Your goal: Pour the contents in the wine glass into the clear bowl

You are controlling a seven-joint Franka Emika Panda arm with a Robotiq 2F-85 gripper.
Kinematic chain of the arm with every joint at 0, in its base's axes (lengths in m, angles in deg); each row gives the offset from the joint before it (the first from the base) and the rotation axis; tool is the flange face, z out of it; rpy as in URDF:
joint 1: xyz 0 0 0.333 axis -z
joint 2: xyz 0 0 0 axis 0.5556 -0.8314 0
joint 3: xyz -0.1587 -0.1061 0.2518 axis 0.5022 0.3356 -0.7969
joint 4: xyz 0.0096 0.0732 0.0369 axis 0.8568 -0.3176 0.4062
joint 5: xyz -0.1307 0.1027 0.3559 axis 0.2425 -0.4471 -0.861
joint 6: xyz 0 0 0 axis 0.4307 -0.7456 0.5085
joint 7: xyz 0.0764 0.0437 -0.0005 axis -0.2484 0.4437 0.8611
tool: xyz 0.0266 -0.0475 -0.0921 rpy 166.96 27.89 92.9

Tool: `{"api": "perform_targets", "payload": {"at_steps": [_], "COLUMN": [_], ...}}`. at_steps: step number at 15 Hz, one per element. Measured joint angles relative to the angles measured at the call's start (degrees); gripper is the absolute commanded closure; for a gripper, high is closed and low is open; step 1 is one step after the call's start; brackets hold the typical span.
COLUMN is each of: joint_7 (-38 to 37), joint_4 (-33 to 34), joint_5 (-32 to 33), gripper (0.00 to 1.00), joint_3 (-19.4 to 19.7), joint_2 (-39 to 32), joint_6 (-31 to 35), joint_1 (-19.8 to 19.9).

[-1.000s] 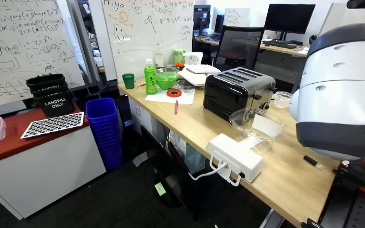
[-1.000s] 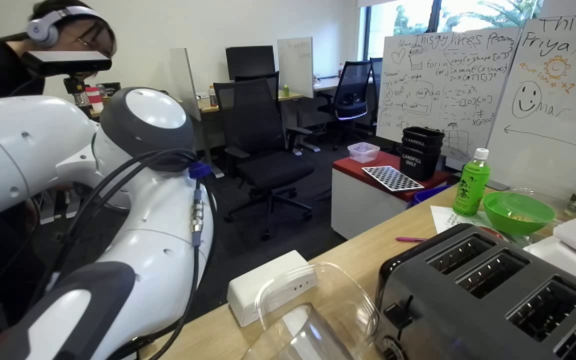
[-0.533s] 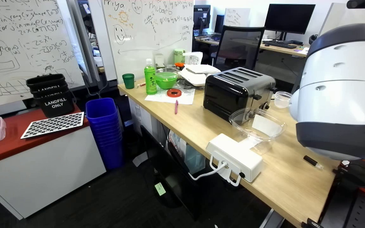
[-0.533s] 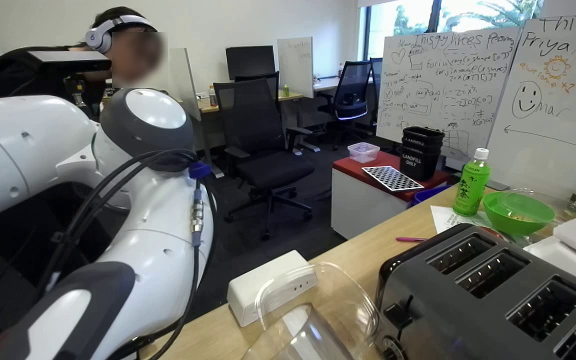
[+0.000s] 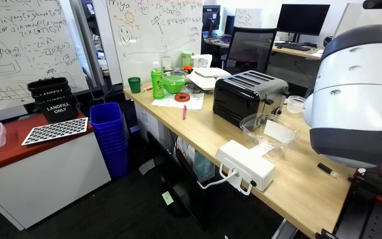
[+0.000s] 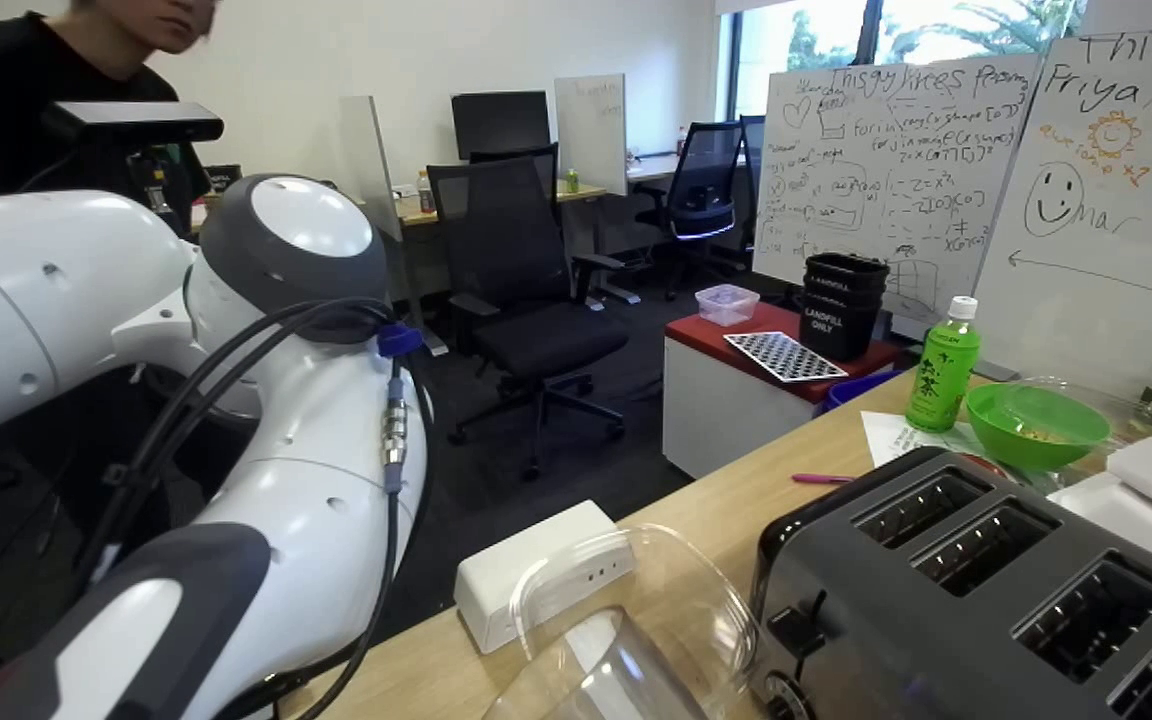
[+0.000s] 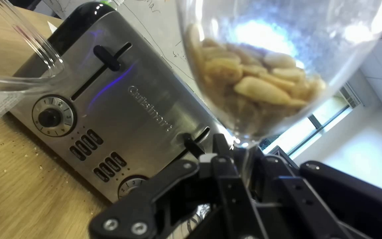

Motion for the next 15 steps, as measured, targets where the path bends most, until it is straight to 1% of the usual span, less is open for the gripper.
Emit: {"api": "perform_targets", "payload": {"at_steps": [13,14,15], "joint_7": [0.0,0.0,0.0], "joint_4": [0.0,0.0,0.0], "joint_5": [0.0,0.0,0.0], "gripper": [0.85,0.96,0.96], "joint_3": [0.0,0.0,0.0], "joint_2": [0.0,0.0,0.0], "joint_6": [0.0,0.0,0.0], "joint_1": [0.0,0.0,0.0]}}
